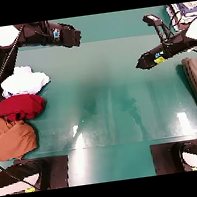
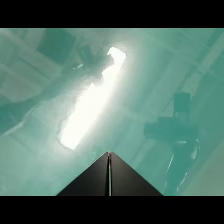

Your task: Fold the shirts.

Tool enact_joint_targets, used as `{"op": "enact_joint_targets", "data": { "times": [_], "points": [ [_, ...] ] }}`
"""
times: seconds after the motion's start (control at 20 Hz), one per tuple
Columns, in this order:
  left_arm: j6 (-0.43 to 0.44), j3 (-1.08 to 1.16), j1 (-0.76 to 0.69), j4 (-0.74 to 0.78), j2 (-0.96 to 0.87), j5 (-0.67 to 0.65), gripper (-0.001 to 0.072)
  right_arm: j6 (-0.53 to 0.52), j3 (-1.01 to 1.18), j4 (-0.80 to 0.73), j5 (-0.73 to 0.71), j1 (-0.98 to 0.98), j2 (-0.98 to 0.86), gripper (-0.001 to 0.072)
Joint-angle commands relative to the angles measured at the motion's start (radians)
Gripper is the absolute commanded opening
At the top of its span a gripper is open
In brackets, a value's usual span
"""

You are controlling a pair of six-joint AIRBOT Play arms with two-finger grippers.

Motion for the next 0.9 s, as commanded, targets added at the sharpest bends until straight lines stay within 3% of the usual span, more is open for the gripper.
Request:
{"op": "enact_joint_targets", "data": {
  "times": [0.0,0.6,0.75,0.8,0.85],
  "points": [
    [0.000,0.000,0.000,0.001,0.001,0.012,0.0027,0.000,0.003,-0.003,0.001,0.003,-0.002,0.0013],
    [-0.003,0.000,0.000,-0.004,0.001,0.013,0.0027,0.005,0.003,-0.003,0.000,0.003,-0.002,0.0013],
    [0.016,0.000,0.000,0.018,0.000,0.069,0.0036,0.005,0.003,-0.003,0.000,0.003,-0.002,0.0014],
    [0.017,0.000,0.004,0.099,0.000,0.069,0.0300,0.005,0.003,-0.003,0.000,0.003,-0.002,0.0014],
    [-0.042,0.000,0.016,0.228,-0.002,0.048,0.0560,0.006,0.003,-0.003,0.000,0.003,-0.002,0.0014]
  ]
}}
